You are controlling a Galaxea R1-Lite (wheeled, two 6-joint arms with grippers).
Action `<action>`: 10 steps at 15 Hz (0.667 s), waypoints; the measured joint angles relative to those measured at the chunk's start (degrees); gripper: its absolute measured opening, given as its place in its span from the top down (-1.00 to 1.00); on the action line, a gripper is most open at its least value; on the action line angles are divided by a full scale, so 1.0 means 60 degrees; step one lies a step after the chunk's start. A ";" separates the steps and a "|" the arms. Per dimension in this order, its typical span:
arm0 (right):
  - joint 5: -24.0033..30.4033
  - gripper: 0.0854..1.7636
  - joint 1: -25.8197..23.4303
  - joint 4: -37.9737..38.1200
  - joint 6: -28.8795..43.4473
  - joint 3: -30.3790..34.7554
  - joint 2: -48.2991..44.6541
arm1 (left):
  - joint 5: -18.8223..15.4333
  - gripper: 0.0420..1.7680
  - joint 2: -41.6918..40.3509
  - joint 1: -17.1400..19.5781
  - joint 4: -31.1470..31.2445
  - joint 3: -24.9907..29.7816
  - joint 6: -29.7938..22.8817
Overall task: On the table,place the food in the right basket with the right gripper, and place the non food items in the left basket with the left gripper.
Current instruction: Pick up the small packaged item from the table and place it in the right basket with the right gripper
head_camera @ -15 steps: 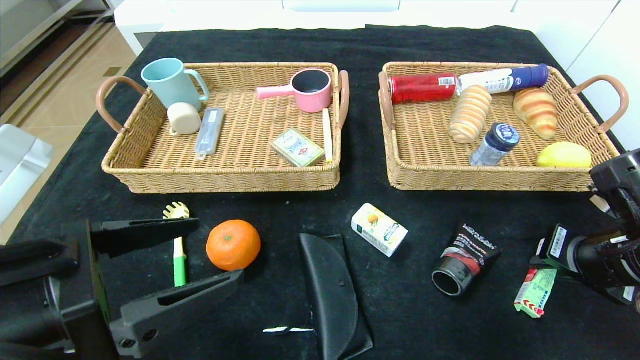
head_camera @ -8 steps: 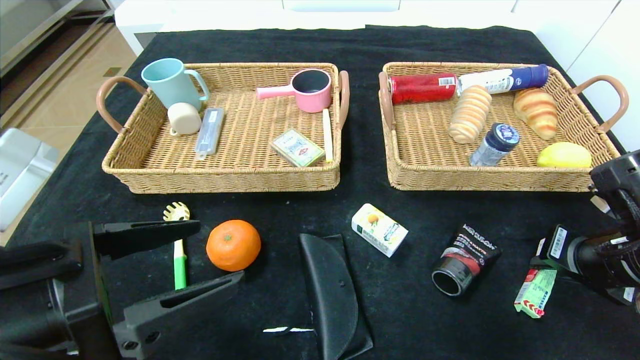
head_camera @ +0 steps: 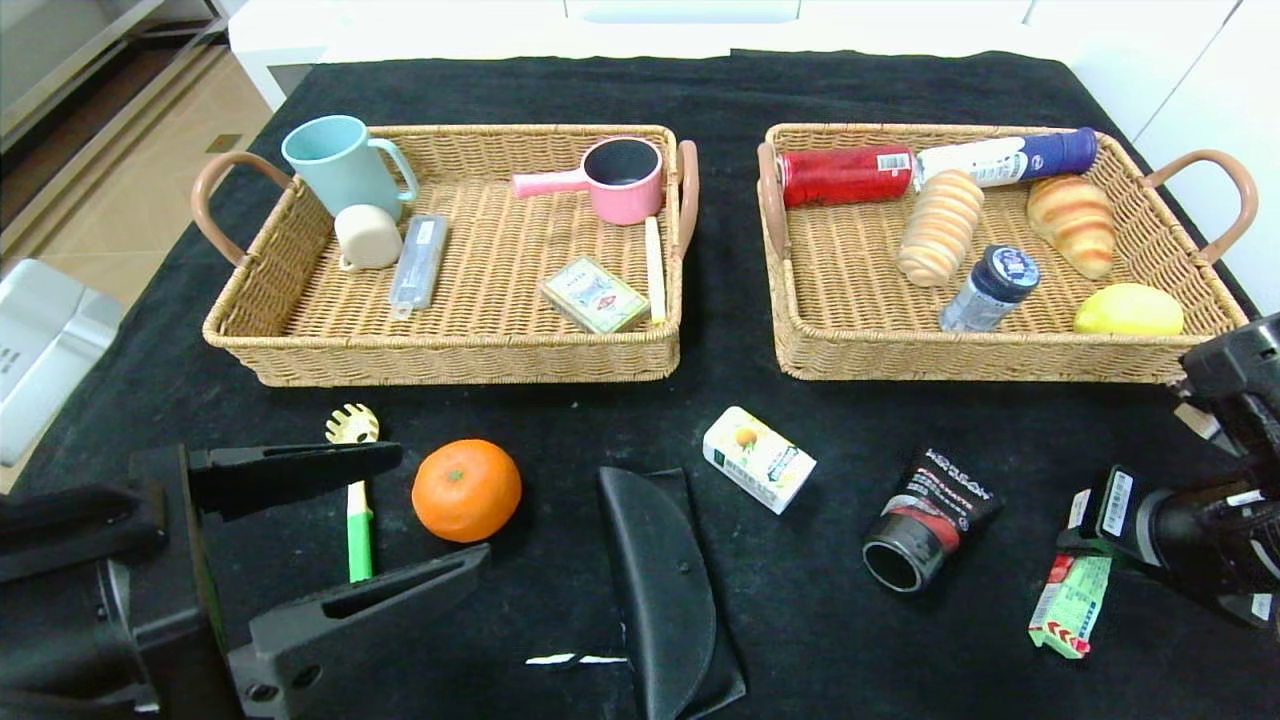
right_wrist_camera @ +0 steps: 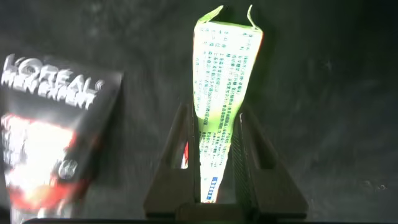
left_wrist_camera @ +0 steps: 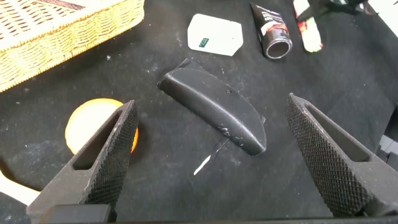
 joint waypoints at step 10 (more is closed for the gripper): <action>-0.0100 0.63 0.0303 0.0764 -0.1278 -0.1859 -0.0798 | 0.0004 -0.94 0.0051 0.0000 -0.0010 0.0043 0.0012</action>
